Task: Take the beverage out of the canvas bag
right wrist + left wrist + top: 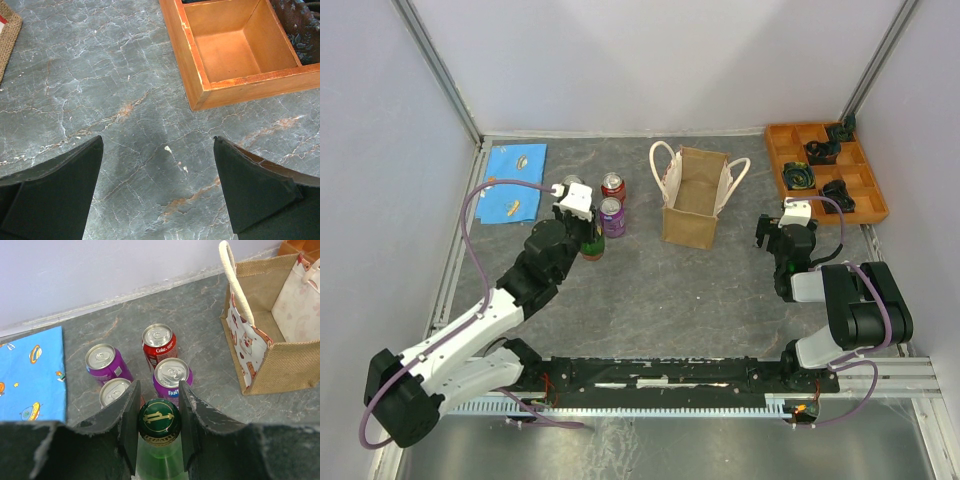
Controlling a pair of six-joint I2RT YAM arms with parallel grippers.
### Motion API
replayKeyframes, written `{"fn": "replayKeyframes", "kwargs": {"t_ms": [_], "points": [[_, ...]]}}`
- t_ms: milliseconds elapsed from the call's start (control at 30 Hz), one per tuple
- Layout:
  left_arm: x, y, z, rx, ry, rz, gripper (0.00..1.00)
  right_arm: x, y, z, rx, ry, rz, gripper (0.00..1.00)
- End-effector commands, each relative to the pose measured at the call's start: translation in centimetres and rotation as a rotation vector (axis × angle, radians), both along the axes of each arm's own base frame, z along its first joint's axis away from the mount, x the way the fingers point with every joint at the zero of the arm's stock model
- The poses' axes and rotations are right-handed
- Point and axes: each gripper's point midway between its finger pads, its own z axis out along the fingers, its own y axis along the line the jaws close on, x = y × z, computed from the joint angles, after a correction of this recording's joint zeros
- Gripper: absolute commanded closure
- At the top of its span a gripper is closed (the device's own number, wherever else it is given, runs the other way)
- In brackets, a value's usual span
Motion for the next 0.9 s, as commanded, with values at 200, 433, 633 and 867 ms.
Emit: {"fn": "replayKeyframes", "kwargs": {"t_ms": [200, 433, 633, 867], "points": [[2.0, -1.5, 3.8, -0.149, -0.148, 0.008, 0.97, 1.2, 0.1, 1.9, 0.003, -0.062, 0.004, 0.01], [2.9, -1.7, 1.1, -0.133, -0.087, 0.013, 0.97, 1.2, 0.0, 1.9, 0.004, -0.063, 0.003, 0.01], [3.2, -1.2, -0.6, -0.137, -0.057, 0.031, 0.97, 1.2, 0.1, 1.9, 0.004, -0.062, 0.004, 0.01], [3.3, -0.6, -1.6, -0.183, -0.062, 0.037, 0.97, 1.2, 0.1, 1.9, 0.004, -0.062, 0.005, 0.01]]}}
